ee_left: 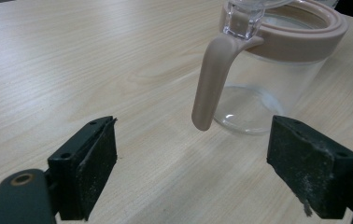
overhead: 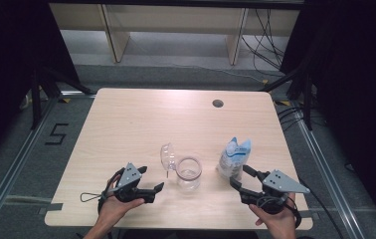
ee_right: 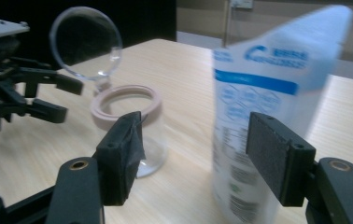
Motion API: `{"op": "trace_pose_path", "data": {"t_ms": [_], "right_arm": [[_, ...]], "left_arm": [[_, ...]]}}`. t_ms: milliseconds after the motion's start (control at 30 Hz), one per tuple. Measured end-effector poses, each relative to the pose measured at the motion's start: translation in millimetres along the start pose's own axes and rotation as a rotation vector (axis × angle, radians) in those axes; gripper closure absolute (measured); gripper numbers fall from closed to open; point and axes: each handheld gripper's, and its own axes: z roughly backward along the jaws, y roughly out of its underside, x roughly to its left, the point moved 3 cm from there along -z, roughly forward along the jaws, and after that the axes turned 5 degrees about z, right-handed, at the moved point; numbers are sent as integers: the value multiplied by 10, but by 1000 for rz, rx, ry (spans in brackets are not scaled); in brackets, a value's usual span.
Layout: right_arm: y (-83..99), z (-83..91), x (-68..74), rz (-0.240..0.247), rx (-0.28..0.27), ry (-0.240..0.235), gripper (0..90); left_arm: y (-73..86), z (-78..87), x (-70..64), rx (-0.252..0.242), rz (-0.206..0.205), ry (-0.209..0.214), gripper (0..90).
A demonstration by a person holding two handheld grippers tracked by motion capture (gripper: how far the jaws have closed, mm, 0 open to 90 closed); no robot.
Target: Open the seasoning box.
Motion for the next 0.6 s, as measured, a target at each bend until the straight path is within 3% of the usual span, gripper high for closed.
{"op": "trace_pose_path", "data": {"t_ms": [67, 167, 333, 533, 600], "right_arm": [[16, 18, -45, 13, 17, 18, 368], [58, 31, -127, -9, 15, 43, 352], [116, 4, -289, -1, 0, 64, 225], [163, -59, -376, -10, -4, 50, 154], [180, -102, -403, 4, -17, 14, 155]], "left_arm": [[0, -7, -6, -5, 7, 3, 156], [1, -3, -4, 0, -3, 5, 156], [1, -4, 1, -3, 3, -1, 156], [1, 3, 0, -6, 10, 0, 156], [3, 1, 7, -4, 12, -2, 156]]}}
